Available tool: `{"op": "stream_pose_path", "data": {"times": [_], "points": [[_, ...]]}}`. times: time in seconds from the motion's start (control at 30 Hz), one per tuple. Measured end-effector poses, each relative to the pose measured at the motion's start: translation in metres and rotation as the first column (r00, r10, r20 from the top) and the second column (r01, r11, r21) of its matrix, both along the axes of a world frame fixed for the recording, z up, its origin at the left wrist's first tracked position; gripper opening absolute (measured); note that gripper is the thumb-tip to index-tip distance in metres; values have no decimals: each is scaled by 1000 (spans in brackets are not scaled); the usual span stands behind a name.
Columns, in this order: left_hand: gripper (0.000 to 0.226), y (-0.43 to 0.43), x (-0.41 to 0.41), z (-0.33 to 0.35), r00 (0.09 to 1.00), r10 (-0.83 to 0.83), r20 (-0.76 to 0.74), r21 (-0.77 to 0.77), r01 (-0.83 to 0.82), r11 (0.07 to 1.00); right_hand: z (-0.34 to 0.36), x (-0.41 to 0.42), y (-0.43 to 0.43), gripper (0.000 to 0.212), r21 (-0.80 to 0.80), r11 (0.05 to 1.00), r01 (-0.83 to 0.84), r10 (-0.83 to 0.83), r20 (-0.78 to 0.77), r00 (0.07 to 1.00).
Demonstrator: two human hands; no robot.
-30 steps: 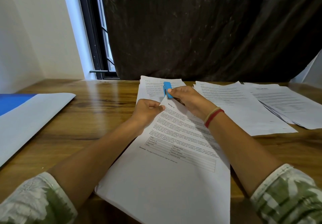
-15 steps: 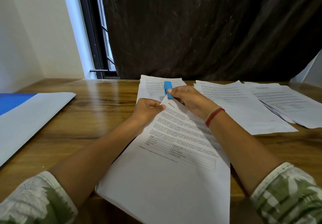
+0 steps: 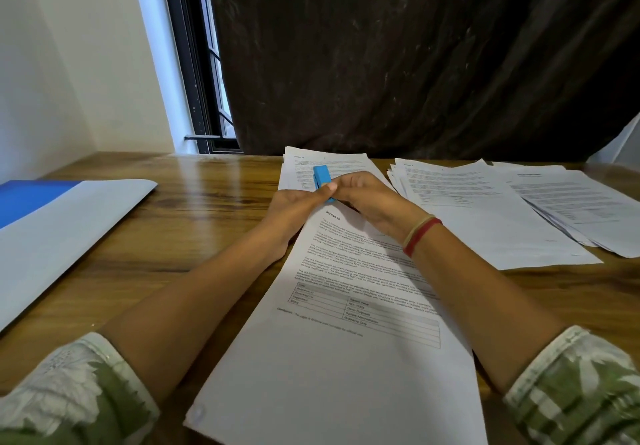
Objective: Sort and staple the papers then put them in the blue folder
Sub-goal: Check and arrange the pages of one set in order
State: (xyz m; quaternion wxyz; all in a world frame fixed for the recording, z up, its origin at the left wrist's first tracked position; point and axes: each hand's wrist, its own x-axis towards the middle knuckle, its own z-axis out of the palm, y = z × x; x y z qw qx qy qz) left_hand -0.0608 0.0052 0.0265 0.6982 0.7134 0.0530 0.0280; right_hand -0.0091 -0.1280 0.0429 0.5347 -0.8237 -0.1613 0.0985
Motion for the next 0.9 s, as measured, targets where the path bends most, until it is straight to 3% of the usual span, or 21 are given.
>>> {"op": "stream_pose_path", "data": {"times": [0.23, 0.33, 0.4, 0.5, 0.63, 0.73, 0.9], "points": [[26, -1, 1, -2, 1000, 6, -14, -57, -7, 998, -4, -2, 3, 9, 48, 998, 33, -33, -19, 999], [25, -1, 1, -1, 999, -9, -43, -87, 5, 996, -3, -1, 2, 19, 61, 996, 62, -58, -60, 997], [33, 0, 2, -1, 998, -44, -48, -113, 38, 993, -4, 1, 0, 30, 96, 992, 85, -72, -133, 988], [53, 1, 2, -1, 993, -86, -86, -178, 70, 982, -6, 2, -3, 27, 262, 953, 152, -85, -251, 964], [27, 1, -1, -4, 996, -65, -64, -111, 57, 992, -6, 0, -9, 31, 432, 861, 266, -119, -338, 934], [8, -1, -3, -6, 998, 9, -58, -26, -10, 1000, -3, -2, -10, 20, 449, 833, 324, -165, -358, 919], [11, -1, 0, -7, 997, 19, -72, -10, -20, 1000, 2, 3, -9, 16, 424, 833, 355, -243, -295, 924]]}}
